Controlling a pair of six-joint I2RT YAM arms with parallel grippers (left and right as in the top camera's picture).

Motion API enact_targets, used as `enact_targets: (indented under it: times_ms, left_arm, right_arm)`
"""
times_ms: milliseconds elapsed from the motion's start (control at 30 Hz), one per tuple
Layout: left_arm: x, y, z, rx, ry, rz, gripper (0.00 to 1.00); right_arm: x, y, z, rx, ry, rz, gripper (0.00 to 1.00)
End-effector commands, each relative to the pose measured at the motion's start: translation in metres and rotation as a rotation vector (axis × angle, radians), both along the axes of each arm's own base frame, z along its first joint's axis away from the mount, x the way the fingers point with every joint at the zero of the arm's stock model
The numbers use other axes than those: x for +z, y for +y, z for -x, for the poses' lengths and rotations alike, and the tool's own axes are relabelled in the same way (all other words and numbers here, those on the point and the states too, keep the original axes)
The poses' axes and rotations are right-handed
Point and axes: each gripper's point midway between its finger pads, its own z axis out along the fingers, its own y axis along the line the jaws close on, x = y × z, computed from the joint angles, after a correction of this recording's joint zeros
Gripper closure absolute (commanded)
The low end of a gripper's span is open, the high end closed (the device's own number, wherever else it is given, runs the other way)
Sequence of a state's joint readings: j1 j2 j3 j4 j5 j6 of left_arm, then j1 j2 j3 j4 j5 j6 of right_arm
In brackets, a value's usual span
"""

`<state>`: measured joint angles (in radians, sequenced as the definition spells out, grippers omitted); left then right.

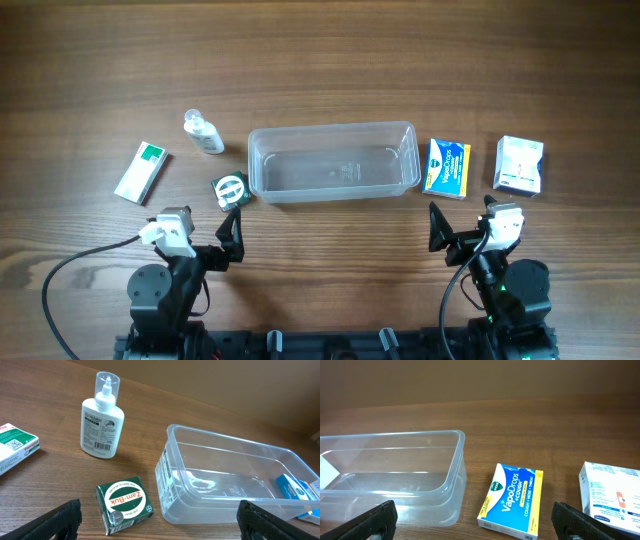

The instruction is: Pack container

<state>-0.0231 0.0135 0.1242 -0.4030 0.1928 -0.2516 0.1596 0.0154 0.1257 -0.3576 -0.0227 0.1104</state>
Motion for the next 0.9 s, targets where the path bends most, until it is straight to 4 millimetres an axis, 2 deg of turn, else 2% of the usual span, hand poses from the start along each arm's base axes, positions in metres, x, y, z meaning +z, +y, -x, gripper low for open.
enact_targets:
  times_ms: [0,733,767,867]
  left_arm:
    - [0.001,-0.001,0.0,-0.01,-0.012,-0.007,0.0]
    - [0.001,-0.001,0.0,-0.01,-0.012,-0.007,0.0]
    - [0.001,-0.001,0.0,-0.01,-0.012,-0.007,0.0]
    - [0.001,-0.001,0.0,-0.01,-0.012,-0.007,0.0]
  right_arm:
    - [0.001,0.001,0.0,0.007,-0.007,-0.001,0.0]
    - [0.002,0.001,0.0,0.009,-0.008,-0.007,0.0]
    - [0.004,0.005,0.0,0.023,-0.01,-0.037,0.0]
    - [0.013,0.017,0.001,0.04,0.013,-0.285,0.0]
